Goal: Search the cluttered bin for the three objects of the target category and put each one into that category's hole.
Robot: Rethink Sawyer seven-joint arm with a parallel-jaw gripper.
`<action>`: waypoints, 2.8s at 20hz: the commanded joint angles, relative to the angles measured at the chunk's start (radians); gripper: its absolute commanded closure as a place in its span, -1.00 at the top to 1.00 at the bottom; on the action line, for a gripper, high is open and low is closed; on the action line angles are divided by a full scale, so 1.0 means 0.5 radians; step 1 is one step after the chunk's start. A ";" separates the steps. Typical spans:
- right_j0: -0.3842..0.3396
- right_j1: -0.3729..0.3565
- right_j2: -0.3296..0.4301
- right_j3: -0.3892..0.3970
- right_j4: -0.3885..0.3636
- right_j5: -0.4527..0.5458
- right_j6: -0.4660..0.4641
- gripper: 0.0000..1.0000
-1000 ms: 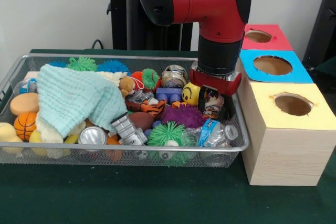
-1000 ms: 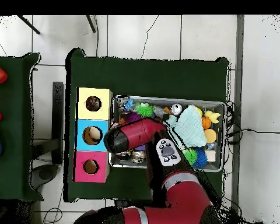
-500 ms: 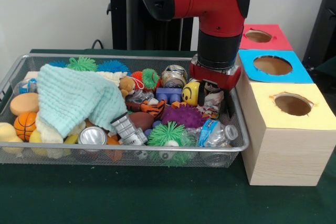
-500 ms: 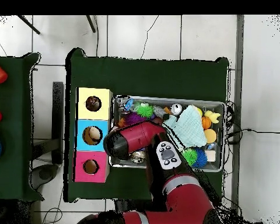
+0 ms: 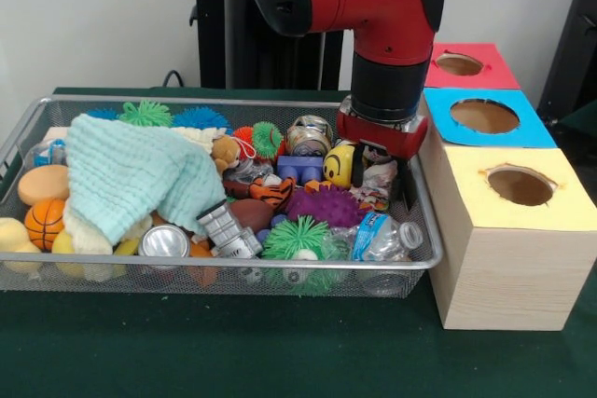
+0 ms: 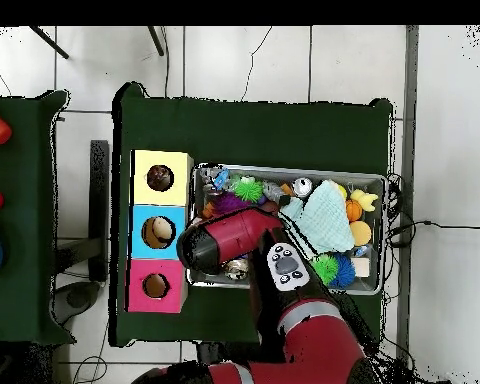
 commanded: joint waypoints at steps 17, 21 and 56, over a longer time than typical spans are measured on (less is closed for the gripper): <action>-0.026 0.068 0.245 -0.001 -0.280 0.211 -0.593 -1.00; -0.023 0.066 0.251 -0.007 -0.280 0.223 -0.576 -1.00; -0.058 -0.287 0.321 0.304 -0.159 0.324 -0.230 -1.00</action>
